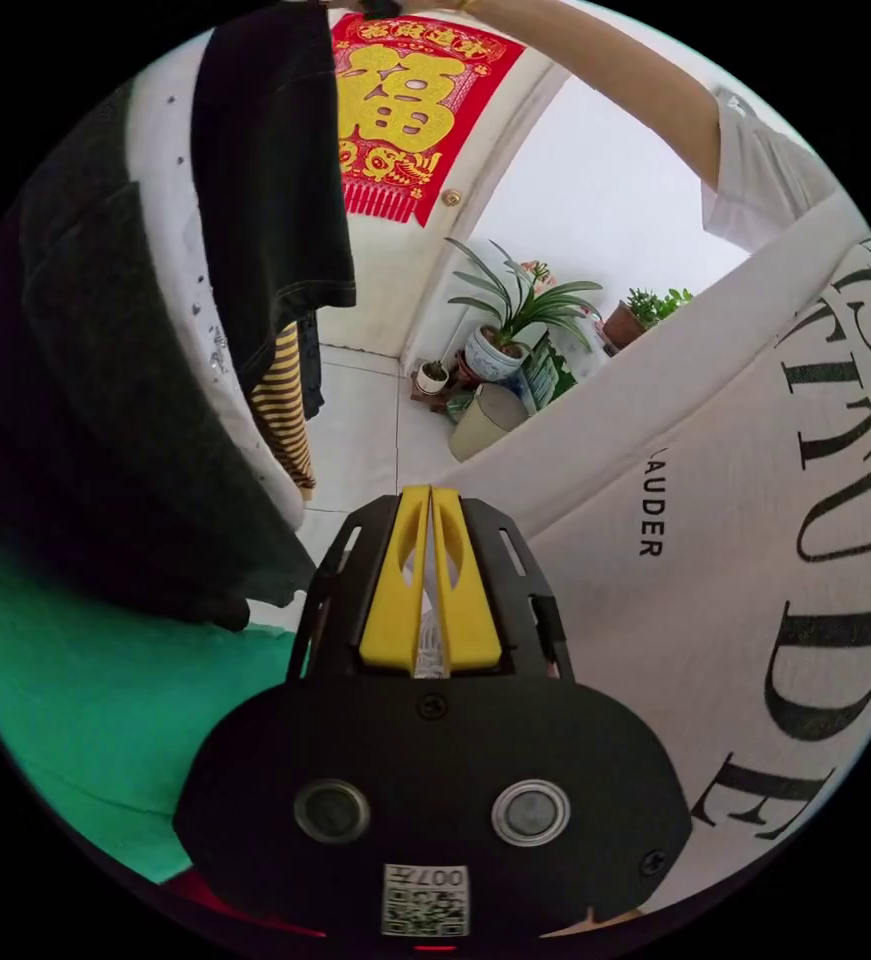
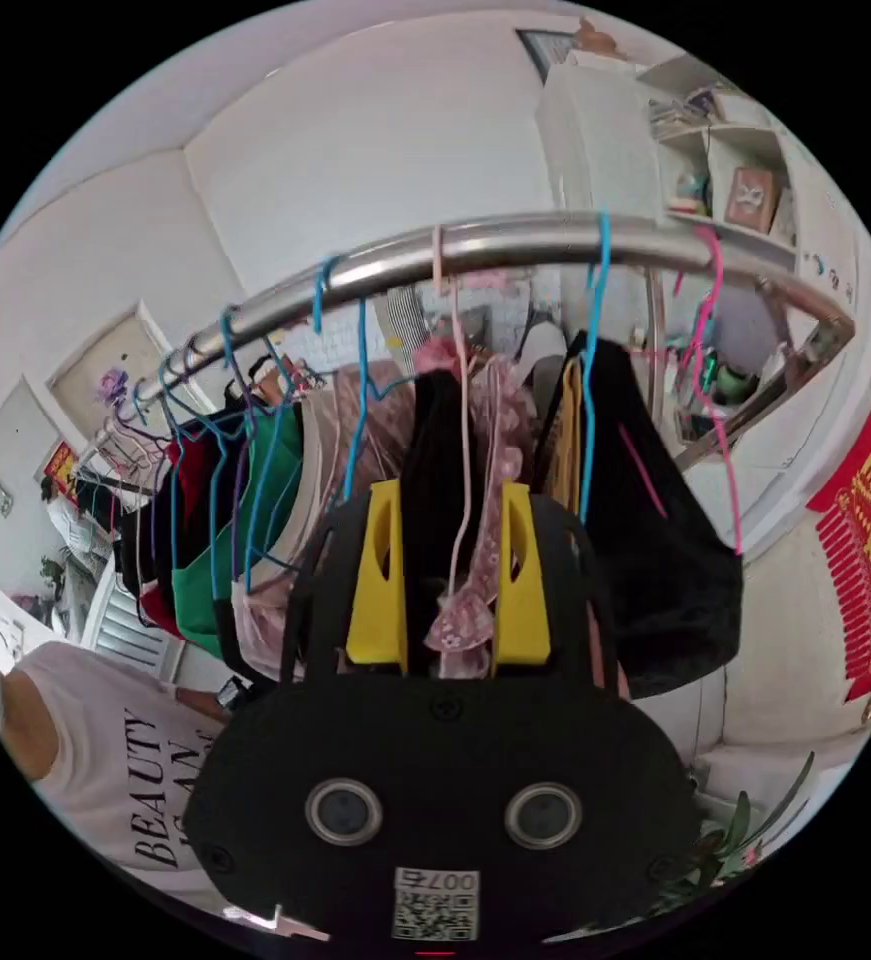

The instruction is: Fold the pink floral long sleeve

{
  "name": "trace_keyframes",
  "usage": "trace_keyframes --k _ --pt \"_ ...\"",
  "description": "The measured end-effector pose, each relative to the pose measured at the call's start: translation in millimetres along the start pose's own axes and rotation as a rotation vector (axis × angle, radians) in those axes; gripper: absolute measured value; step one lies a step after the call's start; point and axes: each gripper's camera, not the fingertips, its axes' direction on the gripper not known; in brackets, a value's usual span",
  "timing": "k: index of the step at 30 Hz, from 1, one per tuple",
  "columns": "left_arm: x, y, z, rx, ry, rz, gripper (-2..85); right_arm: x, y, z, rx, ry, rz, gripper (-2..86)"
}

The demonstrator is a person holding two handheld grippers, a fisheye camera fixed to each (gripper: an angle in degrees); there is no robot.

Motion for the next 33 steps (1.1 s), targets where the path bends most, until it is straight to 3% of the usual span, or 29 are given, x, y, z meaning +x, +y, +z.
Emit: trace_keyframes --k 5,13,22,28,33 --pt "7 4 -1 0.005 -0.019 0.015 -1.0 10 -1 45 -0.018 0.075 0.058 1.8" --pt "-5 40 -7 0.030 0.009 -0.064 -1.0 2 -27 3 0.083 0.155 0.006 0.0" --pt "-13 61 -1 0.043 -0.008 -0.088 -1.0 -3 -107 47 -0.091 0.234 -0.031 -0.1" --pt "-12 81 15 0.011 -0.016 -0.075 -1.0 15 -39 68 -0.063 0.213 0.010 -0.1" --pt "-16 82 25 -0.013 -0.011 -0.019 -0.9 26 83 18 0.087 0.184 0.090 -0.1"
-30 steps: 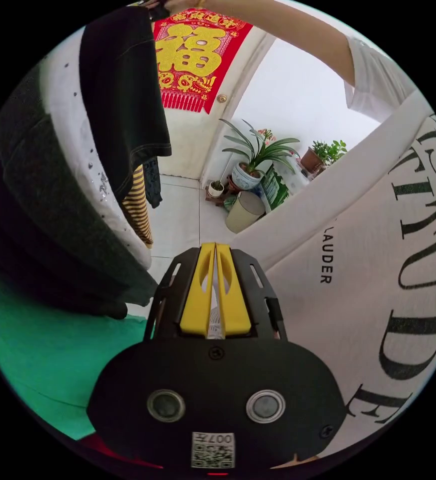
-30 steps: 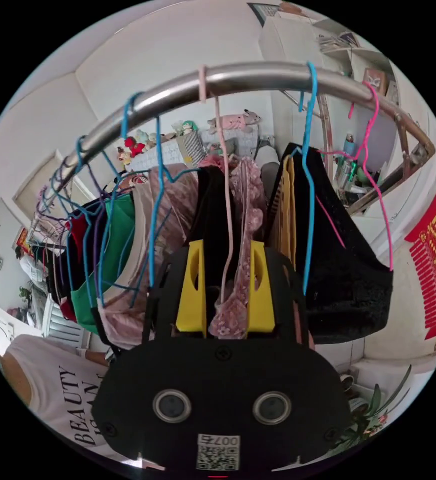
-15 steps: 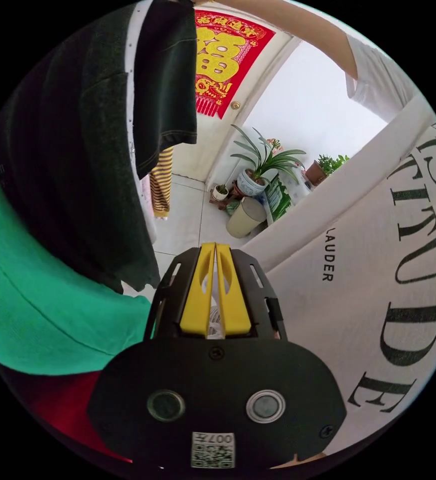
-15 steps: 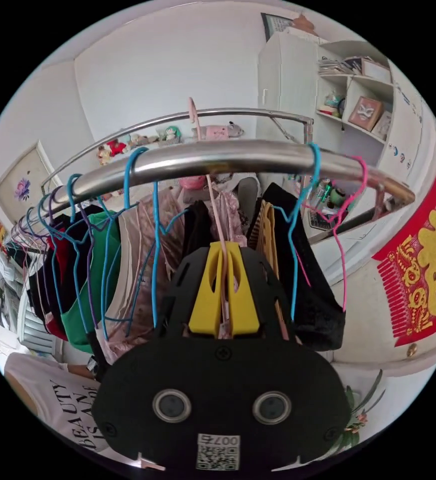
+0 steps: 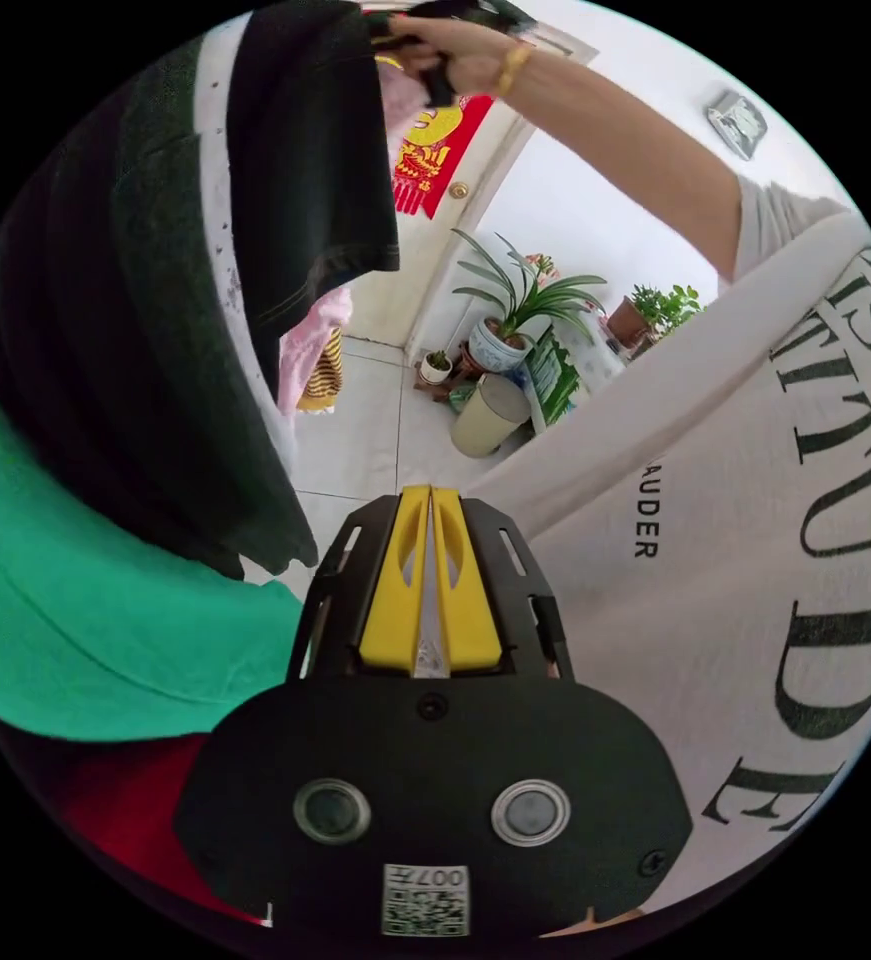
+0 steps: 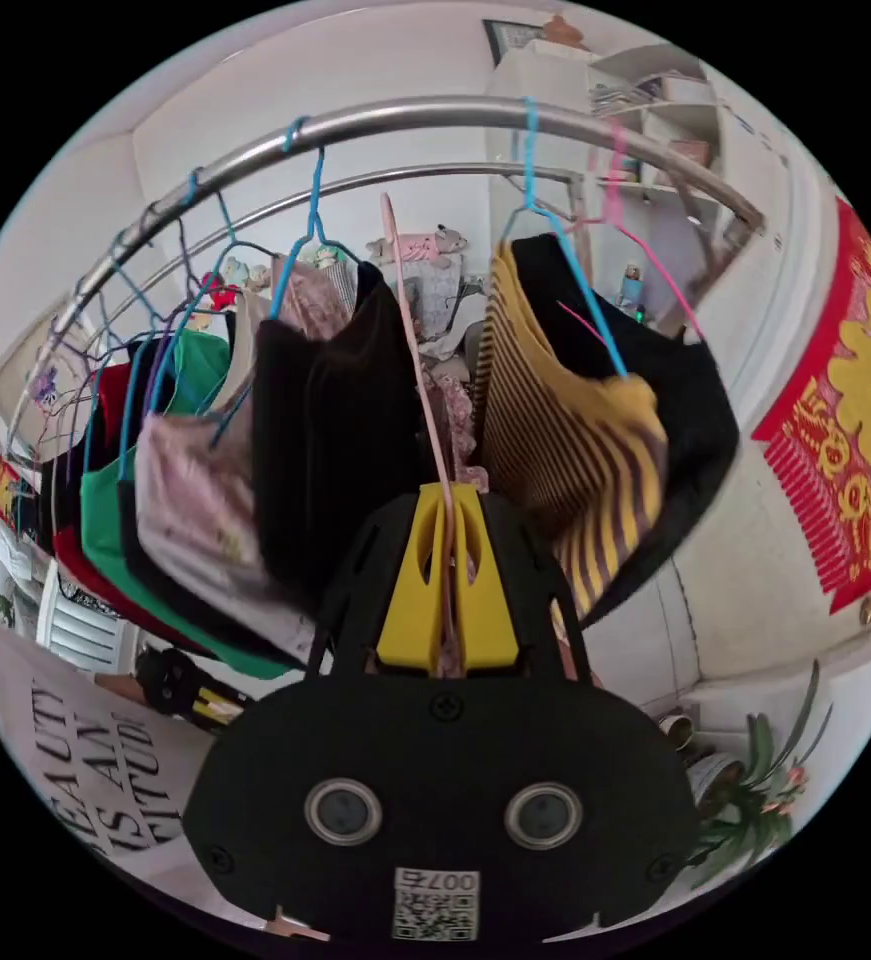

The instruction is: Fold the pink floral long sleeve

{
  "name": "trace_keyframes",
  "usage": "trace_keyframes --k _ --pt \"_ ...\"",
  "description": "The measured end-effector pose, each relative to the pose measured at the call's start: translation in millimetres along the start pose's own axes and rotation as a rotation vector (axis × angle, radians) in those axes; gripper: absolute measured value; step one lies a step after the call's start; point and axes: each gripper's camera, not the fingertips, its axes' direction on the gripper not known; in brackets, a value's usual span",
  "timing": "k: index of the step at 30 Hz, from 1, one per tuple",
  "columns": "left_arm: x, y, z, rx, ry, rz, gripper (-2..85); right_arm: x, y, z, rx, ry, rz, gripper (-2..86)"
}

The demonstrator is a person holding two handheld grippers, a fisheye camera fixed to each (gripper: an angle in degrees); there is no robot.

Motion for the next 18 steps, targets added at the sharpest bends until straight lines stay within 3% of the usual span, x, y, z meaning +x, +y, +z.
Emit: trace_keyframes --k 7,12,18 --pt "30 -51 16 0.059 -0.078 0.219 0.1 3 139 -120 0.096 0.091 0.128 -0.2" --pt "81 -91 24 0.235 -0.081 0.321 3.5 -58 226 -232 0.130 0.333 0.182 -0.2" --pt "187 -118 55 0.395 0.038 0.485 4.7 -164 317 -347 0.193 0.616 0.321 -0.2"
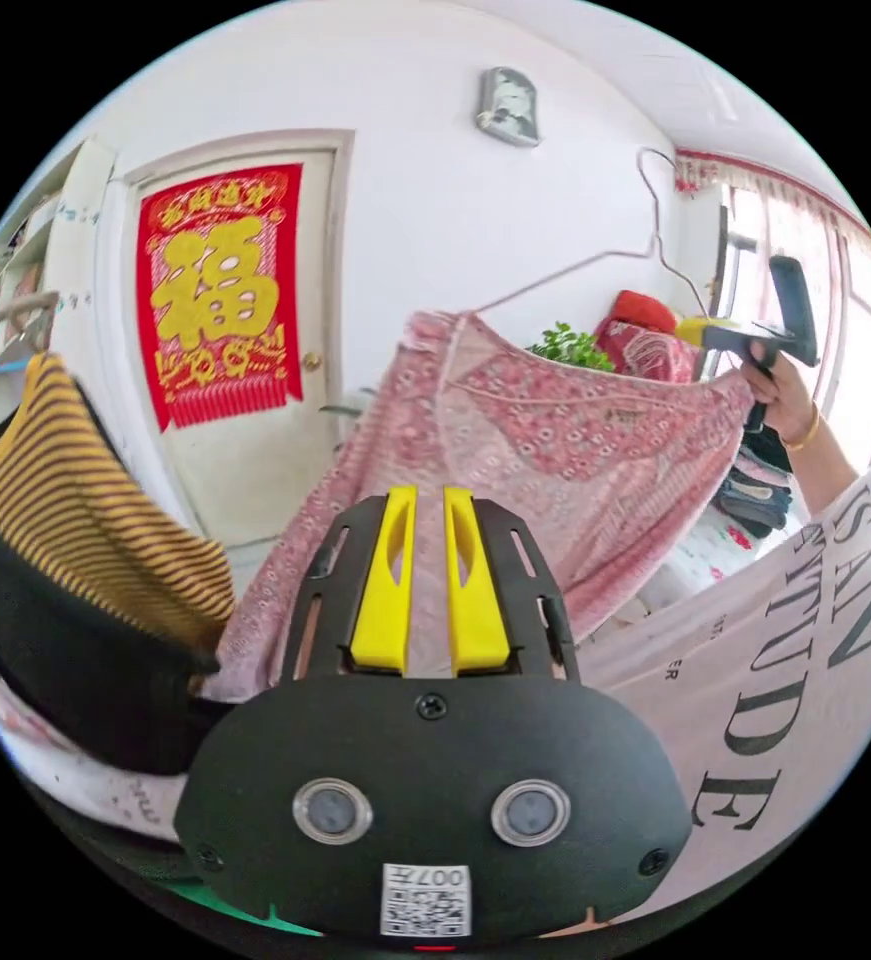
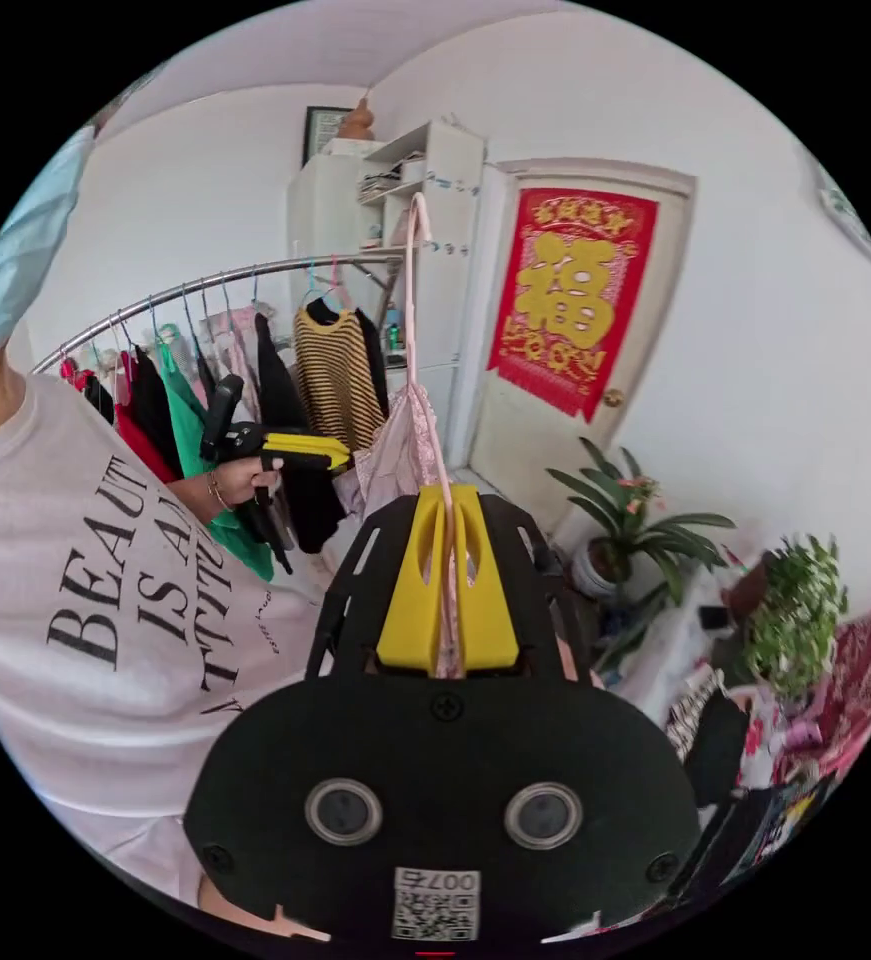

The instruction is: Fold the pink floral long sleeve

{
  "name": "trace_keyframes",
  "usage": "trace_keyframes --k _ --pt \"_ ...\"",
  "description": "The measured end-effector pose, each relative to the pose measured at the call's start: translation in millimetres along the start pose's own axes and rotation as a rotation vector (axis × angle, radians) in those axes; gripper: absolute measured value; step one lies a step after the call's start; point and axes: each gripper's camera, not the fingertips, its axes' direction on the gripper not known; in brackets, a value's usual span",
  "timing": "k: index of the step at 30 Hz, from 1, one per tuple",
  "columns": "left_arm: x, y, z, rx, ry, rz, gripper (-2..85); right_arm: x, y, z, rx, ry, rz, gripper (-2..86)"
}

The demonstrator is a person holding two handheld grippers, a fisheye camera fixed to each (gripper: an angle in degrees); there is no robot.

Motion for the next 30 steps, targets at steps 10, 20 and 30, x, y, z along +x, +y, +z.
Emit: trace_keyframes --k 10,20,30 --pt "246 -90 117 0.257 0.517 0.367 11.1 -68 120 -229 0.084 0.442 0.110 -0.1" --pt "484 -122 279 0.132 1.289 0.514 7.2 -127 174 -322 0.059 0.663 0.343 -0.1" --pt "605 -72 452 -0.191 1.563 0.532 -0.2 -78 193 -283 -0.220 0.966 0.736 -0.1"
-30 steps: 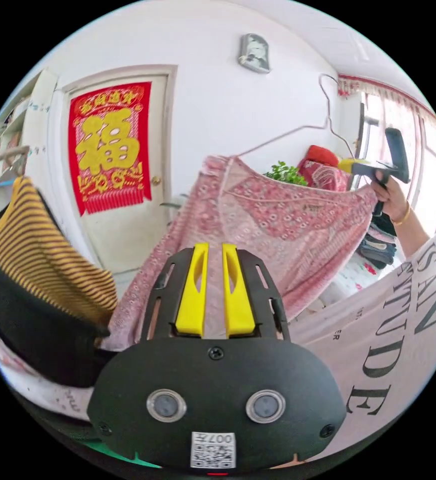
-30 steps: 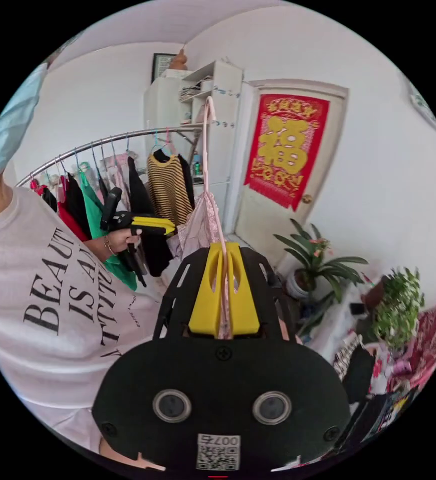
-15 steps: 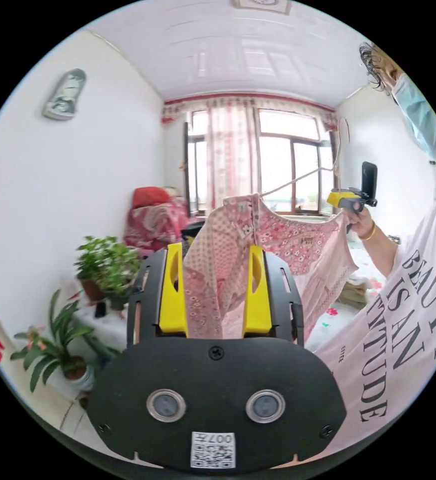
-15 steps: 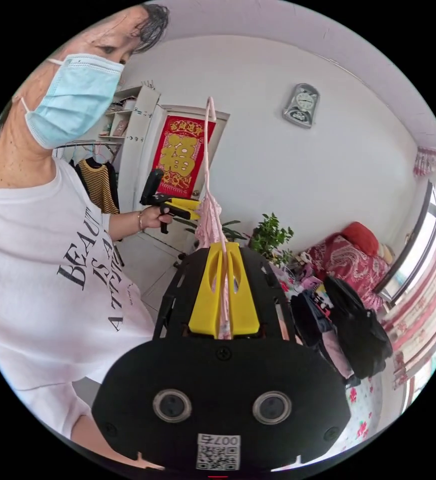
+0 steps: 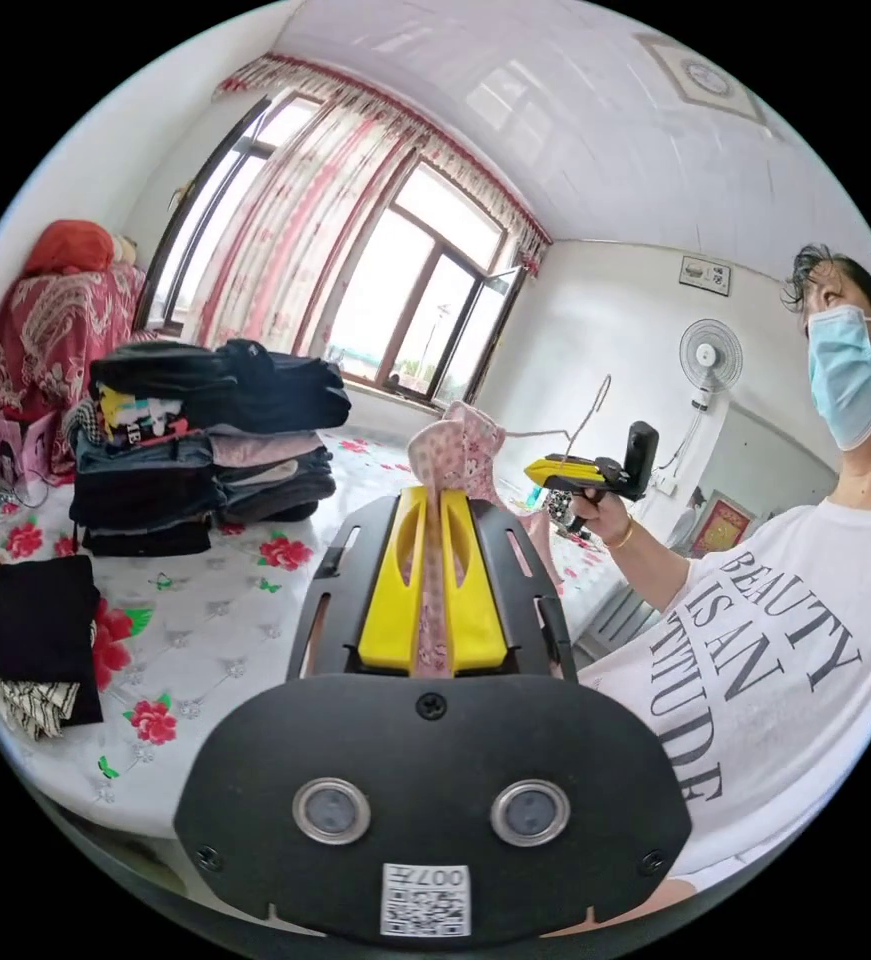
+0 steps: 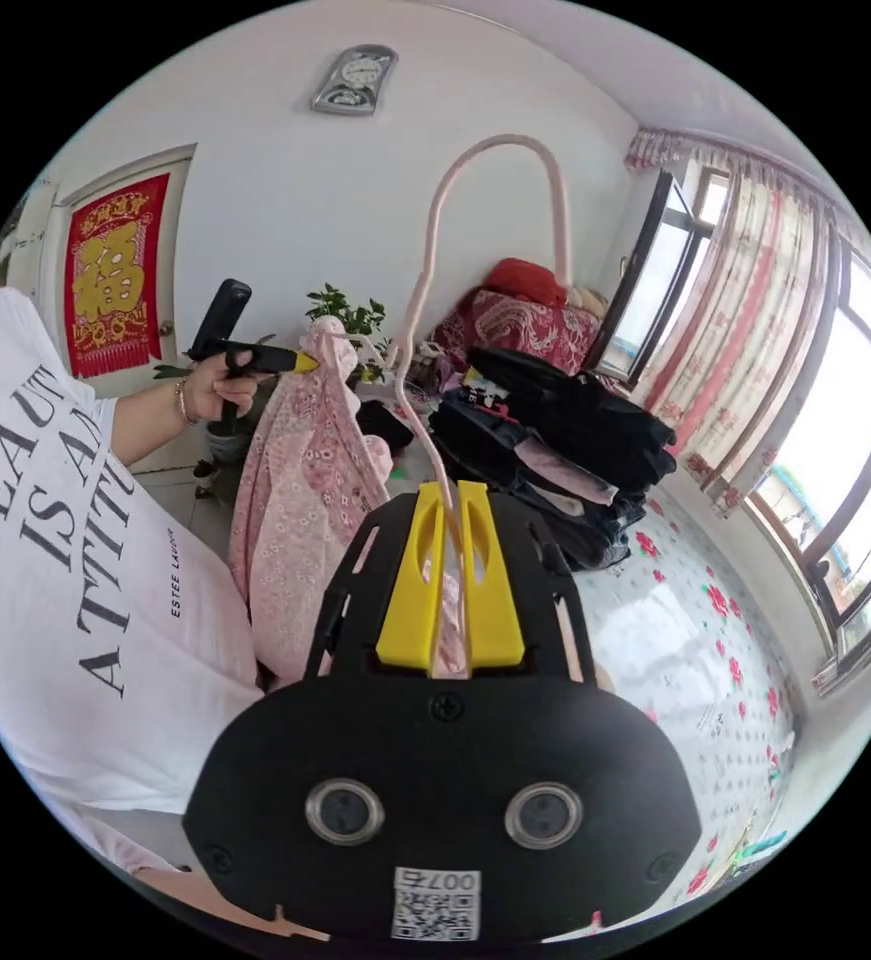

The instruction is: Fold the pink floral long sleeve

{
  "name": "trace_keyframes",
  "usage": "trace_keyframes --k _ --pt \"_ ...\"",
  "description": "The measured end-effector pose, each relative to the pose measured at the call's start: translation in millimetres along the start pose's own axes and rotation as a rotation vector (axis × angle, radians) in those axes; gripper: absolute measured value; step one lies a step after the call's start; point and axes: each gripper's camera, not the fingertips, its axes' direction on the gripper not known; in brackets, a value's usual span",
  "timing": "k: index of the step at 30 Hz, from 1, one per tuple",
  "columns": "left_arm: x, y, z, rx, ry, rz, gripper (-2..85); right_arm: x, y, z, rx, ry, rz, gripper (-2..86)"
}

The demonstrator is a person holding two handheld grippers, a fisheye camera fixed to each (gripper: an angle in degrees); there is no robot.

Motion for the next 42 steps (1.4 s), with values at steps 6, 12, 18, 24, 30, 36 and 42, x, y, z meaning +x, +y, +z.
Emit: trace_keyframes --k 6,12,18,24,30,36,42 --pt "-113 25 22 -0.008 -0.017 -0.180 -0.8 21 -21 24 -0.019 -0.029 0.110 -0.2" --pt "-223 73 27 0.010 -0.031 -0.431 -0.9 115 14 -4 0.207 -0.125 0.590 0.1" --pt "-267 105 78 -0.186 -0.092 -0.414 -0.9 228 100 -71 0.197 0.274 1.171 2.1" --pt "-299 159 105 -0.264 -0.157 -0.498 -0.8 234 189 -52 -0.025 0.241 1.536 7.0" --pt "-308 197 102 -0.323 -0.240 -0.500 -0.8 162 148 70 -0.192 -0.176 1.354 9.2" --pt "-304 219 104 -0.337 -0.266 -0.527 -0.8 127 86 180 -0.512 -0.297 1.112 9.6" --pt "-289 216 100 -0.338 -0.316 -0.491 -0.9 130 49 205 -0.700 -0.278 0.986 1.8"
